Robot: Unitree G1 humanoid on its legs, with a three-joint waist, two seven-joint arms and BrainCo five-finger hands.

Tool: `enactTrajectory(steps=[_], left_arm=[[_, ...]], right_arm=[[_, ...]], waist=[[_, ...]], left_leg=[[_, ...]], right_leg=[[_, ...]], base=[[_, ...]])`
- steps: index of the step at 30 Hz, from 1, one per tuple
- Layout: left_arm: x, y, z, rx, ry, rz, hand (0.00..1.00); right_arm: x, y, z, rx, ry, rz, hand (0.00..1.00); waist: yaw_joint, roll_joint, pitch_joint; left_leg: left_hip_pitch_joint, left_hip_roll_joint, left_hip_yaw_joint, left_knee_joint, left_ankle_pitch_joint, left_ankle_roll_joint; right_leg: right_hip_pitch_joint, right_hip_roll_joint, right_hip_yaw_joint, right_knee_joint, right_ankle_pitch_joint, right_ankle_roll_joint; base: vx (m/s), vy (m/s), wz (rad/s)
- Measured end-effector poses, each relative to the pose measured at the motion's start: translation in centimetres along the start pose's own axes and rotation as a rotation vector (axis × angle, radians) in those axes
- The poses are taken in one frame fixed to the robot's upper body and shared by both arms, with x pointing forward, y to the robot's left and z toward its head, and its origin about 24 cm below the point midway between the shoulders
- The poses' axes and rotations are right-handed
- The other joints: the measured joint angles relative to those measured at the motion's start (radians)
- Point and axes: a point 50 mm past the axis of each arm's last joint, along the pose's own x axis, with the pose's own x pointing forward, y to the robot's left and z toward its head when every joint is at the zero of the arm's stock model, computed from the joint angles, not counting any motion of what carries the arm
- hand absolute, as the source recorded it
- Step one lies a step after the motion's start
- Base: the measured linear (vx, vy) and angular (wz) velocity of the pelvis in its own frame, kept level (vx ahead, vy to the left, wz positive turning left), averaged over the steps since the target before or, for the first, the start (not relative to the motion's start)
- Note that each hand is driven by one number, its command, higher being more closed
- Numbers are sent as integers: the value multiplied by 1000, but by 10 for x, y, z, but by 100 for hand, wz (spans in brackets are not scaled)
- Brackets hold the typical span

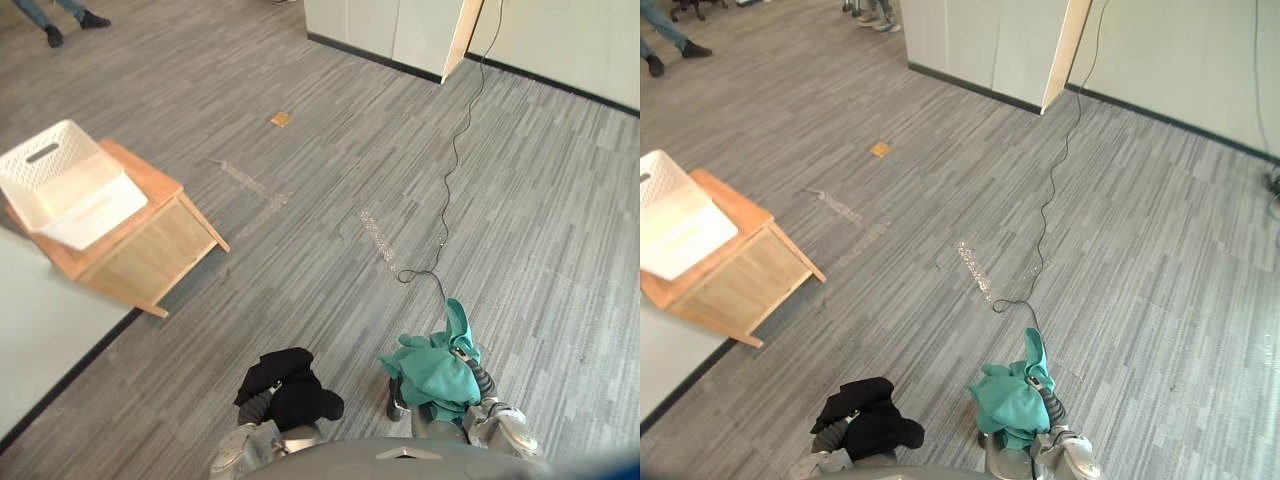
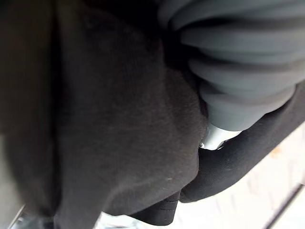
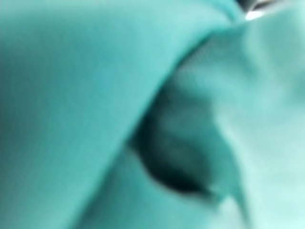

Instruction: Tidy the bed and pick cloth on bed and put in laundry

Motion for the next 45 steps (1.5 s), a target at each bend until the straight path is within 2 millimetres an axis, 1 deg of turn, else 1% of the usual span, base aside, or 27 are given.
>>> enactTrajectory(steps=[2,4,5,7,10,11,13,14,15,16,17,18,20,23,24,26,27,29,30,31,32,34,36,38,41,43,45], left_arm=[[1,-2,4,1,-29,-19,100],[1,-7,7,7,-59,-36,100],[1,-9,8,6,-65,-43,100],[1,-14,15,3,-91,-59,100],[2,-16,13,-4,-71,-42,100],[3,-15,14,-2,-65,-28,100],[3,-14,12,-6,-52,-8,100],[3,-7,14,5,-55,21,100],[3,4,19,31,-69,54,100],[3,6,20,35,-70,61,100],[3,12,20,47,-69,103,100],[2,14,15,44,-54,122,100],[1,13,12,44,-47,124,100],[2,11,14,54,-41,125,100],[2,11,14,58,-31,125,100],[4,10,15,67,-20,121,100],[4,11,13,70,-13,123,100],[2,16,12,74,-10,133,100],[1,17,7,84,14,137,100],[1,14,3,79,27,125,100],[1,5,-3,75,40,79,100],[-1,-3,-11,51,48,44,100],[-2,-9,-10,29,18,11,100],[-2,-15,2,36,-48,-32,100],[-3,-18,8,40,-76,-71,100],[-3,-20,11,47,-82,-86,100],[-1,-22,15,84,-85,-101,100]], right_arm=[[4,-2,1,-11,11,7,100],[6,0,5,-16,3,43,100],[6,1,5,-20,1,49,100],[6,1,6,-37,5,65,100],[0,-2,-2,-39,49,54,100],[-4,-4,-8,-31,68,46,100],[-2,-3,-7,-34,66,47,100],[3,1,-6,-28,66,56,100],[6,6,-8,-18,72,69,100],[5,6,-10,-15,78,67,100],[7,5,-7,-18,64,63,100],[3,1,-9,-24,70,50,100],[-2,0,-15,-33,83,47,100],[-2,6,-16,-30,68,49,100],[-1,8,-14,-17,44,41,100],[0,8,-13,7,25,31,100],[0,7,-13,16,20,23,100],[1,7,-11,40,7,21,100],[-2,1,-12,46,10,1,100],[-3,0,-12,54,9,-7,100],[-2,-6,-7,65,-10,-27,100],[1,-7,2,62,-38,-28,100],[-5,-4,-1,83,-40,-24,100],[-9,-7,-5,79,-22,-34,100],[-15,-15,-8,80,-19,-59,100],[-17,-16,-11,76,-9,-65,100],[-21,-18,-15,95,-5,-86,100]], waist=[[12,-4,5],[23,-17,12],[29,-21,14],[47,-30,18],[38,-34,18],[50,-51,6],[62,-50,1],[66,-77,-5],[65,-119,-21],[63,-128,-23],[42,-145,-24],[29,-137,-23],[13,-117,-15],[9,-103,-19],[12,-101,-20],[13,-97,-18],[17,-108,-22],[19,-125,-14],[9,-103,-14],[8,-77,-22],[16,-32,-38],[14,-15,-36],[-4,16,-20],[11,10,-8],[19,2,-7],[16,-9,0],[15,-26,9]], left_leg=[[-84,-63,-13,104,-96,-10],[-175,-192,27,-10,-165,-23],[-194,-212,52,-76,-175,-21],[-251,-256,244,-392,-162,-8],[-249,-256,559,-637,-96,28],[-245,-281,686,-701,-88,89],[-227,-302,682,-749,-89,147],[-199,-324,651,-780,-62,328],[-172,-349,615,-794,-78,376],[-168,-354,606,-794,-80,375],[-114,-378,519,-775,-118,354],[-50,-378,448,-767,-139,339],[43,-359,318,-769,-161,309],[112,-295,152,-783,-192,252],[126,-269,88,-792,-209,223],[138,-238,13,-793,-238,176],[146,-237,-26,-787,-266,151],[181,-241,-70,-768,-328,108],[227,-211,-111,-756,-374,79],[239,-182,-127,-757,-389,74],[244,-149,-135,-725,-376,71],[203,-141,-114,-564,-298,63],[36,-62,-63,-156,-60,-15],[-142,-43,31,116,-77,13],[-226,-97,130,-5,-103,4],[-236,-125,238,-233,-109,14],[-209,-182,330,-576,-78,30]], right_leg=[[105,35,24,-75,-20,-30],[253,60,46,-195,-35,-56],[282,65,51,-221,-40,-61],[384,85,38,-314,-54,-54],[517,128,-56,-414,-85,-12],[564,154,-112,-408,-133,33],[534,161,-130,-286,-172,84],[459,126,-152,-48,-183,110],[354,51,-158,235,-118,183],[328,36,-156,293,-91,185],[211,-82,-180,587,-43,131],[185,-153,-186,661,-60,105],[156,-207,-149,625,-69,95],[73,-170,-38,365,-86,134],[35,-135,12,178,-77,162],[-1,-96,87,-155,8,191],[-36,-101,139,-318,83,233],[-81,-126,198,-357,107,273],[-86,-102,206,-253,205,252],[-93,-76,204,-205,208,242],[-112,-46,189,-120,163,170],[-99,-45,159,-31,82,123],[46,-16,93,-70,7,87],[187,4,48,-182,-4,67],[298,-2,-4,-299,12,40],[348,-11,-35,-347,15,28],[393,-36,-80,-354,-3,54]], base=[[556,-223,-63],[521,-157,-40],[474,-130,-28],[510,-115,0],[609,-82,87],[569,-56,94],[524,-48,57],[605,-39,52],[600,-42,52],[613,-38,105],[783,-16,143],[821,-20,198],[704,-92,189],[580,-208,175],[545,-328,142],[591,-432,124],[564,-454,98],[523,-461,92],[601,-510,69],[755,-561,62],[665,-441,33],[546,-398,30],[555,-401,69],[426,-233,51],[351,-108,21],[361,1,31],[427,87,60]])
